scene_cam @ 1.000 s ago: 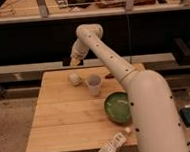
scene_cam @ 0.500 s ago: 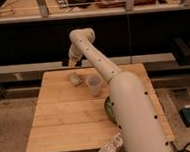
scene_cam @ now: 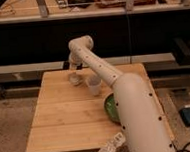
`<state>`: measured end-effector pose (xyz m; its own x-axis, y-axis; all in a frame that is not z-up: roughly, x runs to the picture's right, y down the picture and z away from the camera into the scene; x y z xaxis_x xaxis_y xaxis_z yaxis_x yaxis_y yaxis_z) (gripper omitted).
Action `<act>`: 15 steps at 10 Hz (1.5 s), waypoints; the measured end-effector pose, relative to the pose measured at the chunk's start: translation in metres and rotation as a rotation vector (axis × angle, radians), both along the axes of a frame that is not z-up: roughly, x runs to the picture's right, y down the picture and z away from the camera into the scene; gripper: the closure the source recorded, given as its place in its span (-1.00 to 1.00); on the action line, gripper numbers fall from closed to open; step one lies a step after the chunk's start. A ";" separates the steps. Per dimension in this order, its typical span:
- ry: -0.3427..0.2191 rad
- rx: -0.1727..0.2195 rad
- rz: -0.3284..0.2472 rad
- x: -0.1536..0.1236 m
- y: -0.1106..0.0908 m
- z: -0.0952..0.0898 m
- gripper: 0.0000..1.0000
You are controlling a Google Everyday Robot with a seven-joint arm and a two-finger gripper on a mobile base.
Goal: Place the eraser on the white sponge
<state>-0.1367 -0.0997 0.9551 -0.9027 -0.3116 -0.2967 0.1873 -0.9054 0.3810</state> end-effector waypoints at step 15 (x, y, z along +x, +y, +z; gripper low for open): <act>-0.051 -0.051 -0.131 0.013 0.054 0.026 -0.46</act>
